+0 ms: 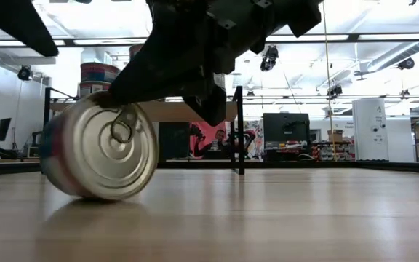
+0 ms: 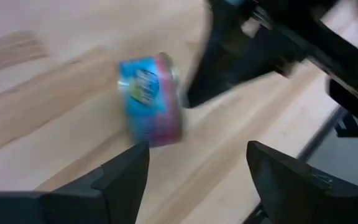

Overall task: Stack canned seafood by type on shelf
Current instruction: Stack the blue and pink tuna can on top of the blue and pink tuna can on the shelf

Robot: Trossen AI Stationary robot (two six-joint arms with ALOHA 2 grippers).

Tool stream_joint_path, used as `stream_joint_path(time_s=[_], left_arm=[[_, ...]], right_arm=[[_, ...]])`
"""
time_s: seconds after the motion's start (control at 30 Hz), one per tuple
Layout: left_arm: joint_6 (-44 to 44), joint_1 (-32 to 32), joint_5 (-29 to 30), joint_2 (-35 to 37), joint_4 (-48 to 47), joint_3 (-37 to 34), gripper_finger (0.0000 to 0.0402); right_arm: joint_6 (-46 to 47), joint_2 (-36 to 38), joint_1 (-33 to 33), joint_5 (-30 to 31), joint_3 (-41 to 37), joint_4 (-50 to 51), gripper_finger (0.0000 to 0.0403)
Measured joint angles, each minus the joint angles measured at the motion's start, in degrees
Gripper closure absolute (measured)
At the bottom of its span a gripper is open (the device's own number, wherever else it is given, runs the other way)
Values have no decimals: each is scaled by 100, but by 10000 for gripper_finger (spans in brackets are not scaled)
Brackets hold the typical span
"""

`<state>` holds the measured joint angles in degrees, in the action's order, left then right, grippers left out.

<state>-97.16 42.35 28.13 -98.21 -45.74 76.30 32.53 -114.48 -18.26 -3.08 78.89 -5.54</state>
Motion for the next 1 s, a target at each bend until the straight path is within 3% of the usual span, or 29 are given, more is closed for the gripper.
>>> stream_joint_path(time_s=[0.33,0.53,0.63,0.8,1.0], left_arm=[[58,-6,-14,-580,-461,375,143],[1382,-20,273,-376,-967,730,163],[1933,-54,261,-208,-892,697,180],[1944,-87,286,-66,-835,535,191],[2698,-76,200,-75,9,171,192]], right_arm=[[-20,0,39,56,0,80,394],[-30,0,39,69,-34,362,394],[-61,0,39,73,-50,350,394],[-73,0,39,92,-62,356,394],[-111,0,37,93,-66,357,394]])
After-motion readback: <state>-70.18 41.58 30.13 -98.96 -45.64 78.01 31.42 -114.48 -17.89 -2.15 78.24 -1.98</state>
